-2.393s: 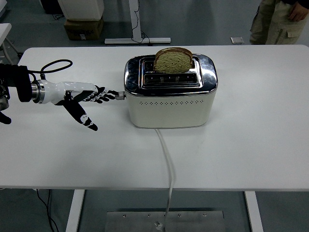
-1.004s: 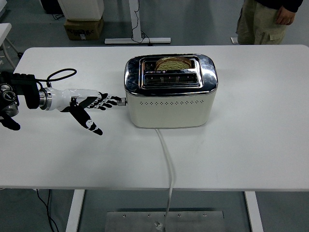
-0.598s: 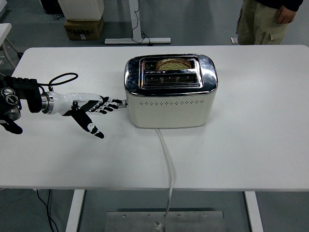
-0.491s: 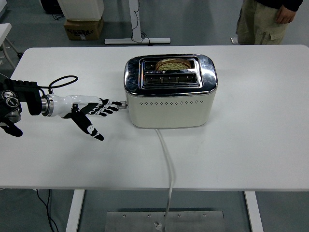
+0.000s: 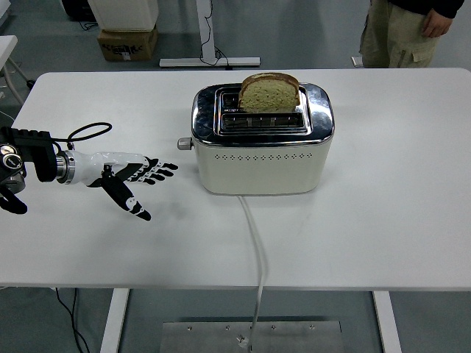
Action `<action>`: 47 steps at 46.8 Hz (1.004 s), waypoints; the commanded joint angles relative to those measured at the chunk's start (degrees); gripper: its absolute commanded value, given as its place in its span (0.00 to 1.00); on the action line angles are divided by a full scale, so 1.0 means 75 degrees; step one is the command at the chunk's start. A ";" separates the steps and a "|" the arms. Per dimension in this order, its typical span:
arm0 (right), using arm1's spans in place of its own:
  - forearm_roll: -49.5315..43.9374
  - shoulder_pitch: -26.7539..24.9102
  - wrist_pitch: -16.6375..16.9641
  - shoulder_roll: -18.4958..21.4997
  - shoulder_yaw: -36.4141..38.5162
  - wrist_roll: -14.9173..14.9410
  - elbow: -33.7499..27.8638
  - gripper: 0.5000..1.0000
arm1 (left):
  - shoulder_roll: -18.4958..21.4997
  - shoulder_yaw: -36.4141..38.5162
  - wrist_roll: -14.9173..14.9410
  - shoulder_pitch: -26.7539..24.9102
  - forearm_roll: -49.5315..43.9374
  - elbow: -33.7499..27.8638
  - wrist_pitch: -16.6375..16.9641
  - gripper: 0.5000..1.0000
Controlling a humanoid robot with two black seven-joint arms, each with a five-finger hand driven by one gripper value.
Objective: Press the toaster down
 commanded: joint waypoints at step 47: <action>0.0000 -0.0002 0.0000 0.0000 0.0001 0.0012 0.0000 1.00 | 0.0029 -0.1023 -0.0073 -0.1798 -0.5061 0.1965 0.0006 1.00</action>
